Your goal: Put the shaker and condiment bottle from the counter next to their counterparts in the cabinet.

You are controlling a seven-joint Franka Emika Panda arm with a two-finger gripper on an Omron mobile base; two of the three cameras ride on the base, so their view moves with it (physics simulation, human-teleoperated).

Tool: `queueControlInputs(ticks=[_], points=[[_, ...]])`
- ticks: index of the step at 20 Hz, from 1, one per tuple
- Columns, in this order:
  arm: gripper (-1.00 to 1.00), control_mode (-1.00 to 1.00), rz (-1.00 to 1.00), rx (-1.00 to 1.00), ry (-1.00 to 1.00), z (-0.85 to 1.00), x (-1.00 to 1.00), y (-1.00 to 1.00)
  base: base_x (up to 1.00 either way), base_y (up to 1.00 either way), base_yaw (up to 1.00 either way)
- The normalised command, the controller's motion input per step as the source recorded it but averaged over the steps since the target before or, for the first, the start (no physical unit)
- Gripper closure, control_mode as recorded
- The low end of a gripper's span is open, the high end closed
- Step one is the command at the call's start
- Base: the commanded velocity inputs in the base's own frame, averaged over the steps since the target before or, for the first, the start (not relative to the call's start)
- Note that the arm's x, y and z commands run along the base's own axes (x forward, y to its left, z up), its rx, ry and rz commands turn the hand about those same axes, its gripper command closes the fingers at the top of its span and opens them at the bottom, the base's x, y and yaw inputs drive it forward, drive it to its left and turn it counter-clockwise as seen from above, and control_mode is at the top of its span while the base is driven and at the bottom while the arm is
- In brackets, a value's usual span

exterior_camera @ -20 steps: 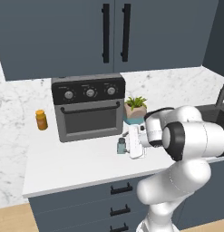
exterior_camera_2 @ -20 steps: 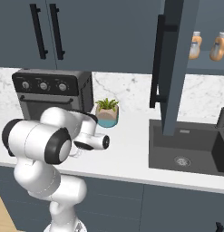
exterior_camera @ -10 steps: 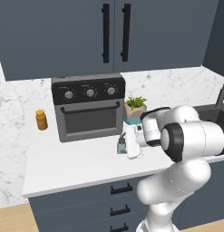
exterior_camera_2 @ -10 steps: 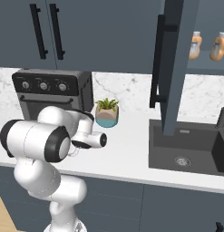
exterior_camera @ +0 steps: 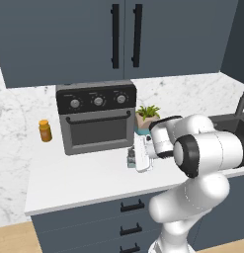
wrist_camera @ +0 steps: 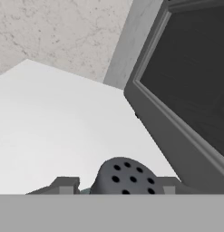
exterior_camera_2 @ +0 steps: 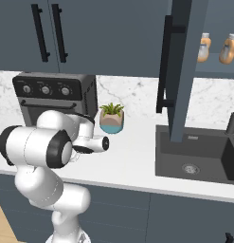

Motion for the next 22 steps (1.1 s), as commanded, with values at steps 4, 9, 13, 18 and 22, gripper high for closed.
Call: queueControlInputs(ticks=[4,9,13,18,22], points=[[1.00,-1.00,0.00,0.00,0.07,0.00,0.00,0.01,0.00,0.00,0.00],[1.00,-1.00,-0.01,0.00,0.07,0.00,0.03,0.01,0.00,0.00,0.00],[1.00,-1.00,-0.02,0.00,0.00,0.35,-0.04,0.01,0.00,0.00,0.00],[1.00,-1.00,0.00,0.00,0.00,0.44,-0.22,0.00,0.00,0.00,0.00],[1.00,-1.00,0.00,0.02,0.00,0.49,-0.25,0.01,0.00,0.00,0.00]])
